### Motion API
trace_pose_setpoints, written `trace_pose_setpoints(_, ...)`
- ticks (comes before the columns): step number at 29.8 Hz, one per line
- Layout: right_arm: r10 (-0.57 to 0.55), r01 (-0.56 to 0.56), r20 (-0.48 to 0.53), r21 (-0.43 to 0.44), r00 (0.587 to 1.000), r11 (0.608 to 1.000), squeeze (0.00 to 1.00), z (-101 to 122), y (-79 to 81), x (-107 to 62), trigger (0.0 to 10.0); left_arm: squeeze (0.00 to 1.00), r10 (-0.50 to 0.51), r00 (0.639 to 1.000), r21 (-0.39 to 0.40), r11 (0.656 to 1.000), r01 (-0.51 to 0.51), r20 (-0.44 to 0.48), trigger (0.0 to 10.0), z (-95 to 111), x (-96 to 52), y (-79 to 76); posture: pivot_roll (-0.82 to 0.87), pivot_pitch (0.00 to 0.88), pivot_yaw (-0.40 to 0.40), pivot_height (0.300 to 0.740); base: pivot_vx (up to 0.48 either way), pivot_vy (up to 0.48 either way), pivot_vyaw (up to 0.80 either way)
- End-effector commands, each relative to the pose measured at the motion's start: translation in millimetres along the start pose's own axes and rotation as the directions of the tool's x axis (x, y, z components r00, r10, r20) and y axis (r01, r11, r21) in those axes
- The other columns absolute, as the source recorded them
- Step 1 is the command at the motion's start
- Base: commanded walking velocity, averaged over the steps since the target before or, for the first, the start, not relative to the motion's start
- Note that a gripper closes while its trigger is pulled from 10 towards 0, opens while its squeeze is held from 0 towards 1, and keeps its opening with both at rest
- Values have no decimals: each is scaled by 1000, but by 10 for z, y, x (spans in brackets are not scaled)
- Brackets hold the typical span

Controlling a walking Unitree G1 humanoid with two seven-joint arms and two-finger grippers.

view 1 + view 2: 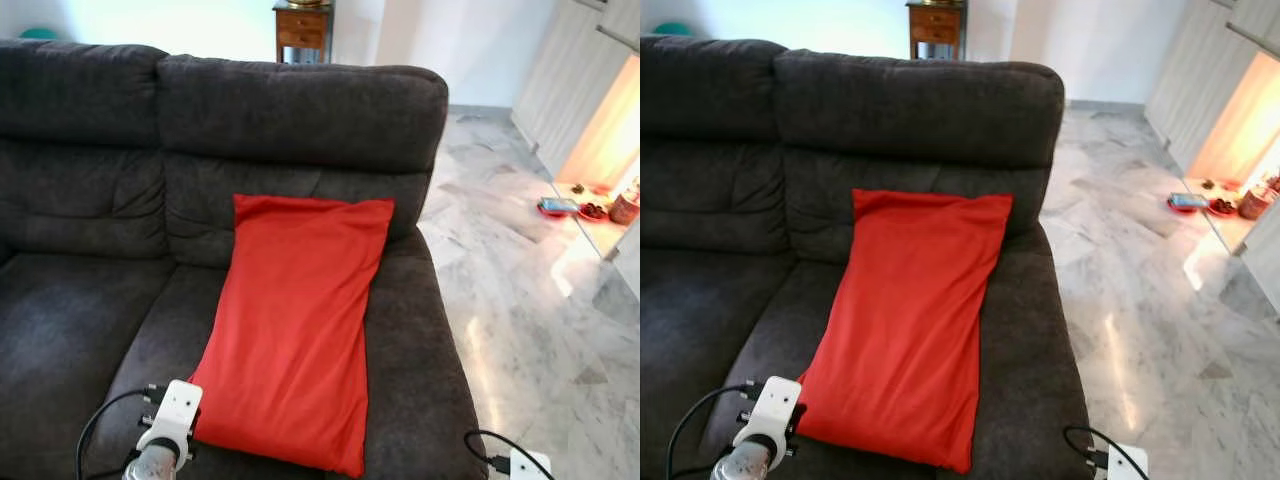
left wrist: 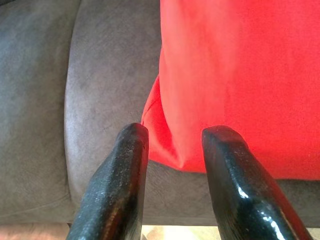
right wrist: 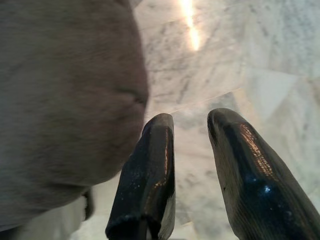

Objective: Move the pillow to the sofa from floor

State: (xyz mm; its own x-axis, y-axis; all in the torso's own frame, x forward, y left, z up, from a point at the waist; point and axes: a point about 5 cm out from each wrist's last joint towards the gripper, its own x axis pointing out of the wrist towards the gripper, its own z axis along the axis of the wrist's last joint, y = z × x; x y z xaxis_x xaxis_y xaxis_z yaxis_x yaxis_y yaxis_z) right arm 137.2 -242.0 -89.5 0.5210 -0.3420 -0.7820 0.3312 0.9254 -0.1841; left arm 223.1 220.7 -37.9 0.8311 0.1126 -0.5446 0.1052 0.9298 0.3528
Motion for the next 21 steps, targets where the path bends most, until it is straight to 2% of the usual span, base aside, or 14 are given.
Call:
trace_pose_setpoints(1, 27, -27, 13, 19, 1000, 999, 0, 41, 62, 7, 10000, 0, 3, 1000, -29, 1000, -4, -15, 10000, -30, 11, 28, 55, 0, -40, 740, 0, 0, 0)
trace_pose_setpoints(7, 61, -61, -37, -3, 997, 998, 0, -44, 162, -12, 10000, 0, -4, 997, -67, 998, -1, -74, 10000, -112, 24, 26, 51, 0, -34, 740, 0, 0, 0)
trace_pose_setpoints(12, 92, -95, -52, -56, 994, 994, 0, -79, 225, -26, 10000, 0, -26, 989, -80, 997, 14, -144, 10000, -253, -17, -17, 45, 0, -32, 740, 0, 0, 0)
trace_pose_setpoints(15, 103, -105, -54, -34, 993, 994, 0, -71, 255, -25, 10000, 0, -34, 983, -124, 992, 11, -183, 10000, -310, -31, -36, 44, 0, -35, 740, 0, 0, 0)
trace_pose_setpoints(21, 122, -123, -41, -24, 992, 992, 0, -10, 299, -13, 10000, 0, -52, 980, -123, 992, 28, -192, 10000, -323, -33, -79, 43, 0, -41, 740, 0, 0, 0)
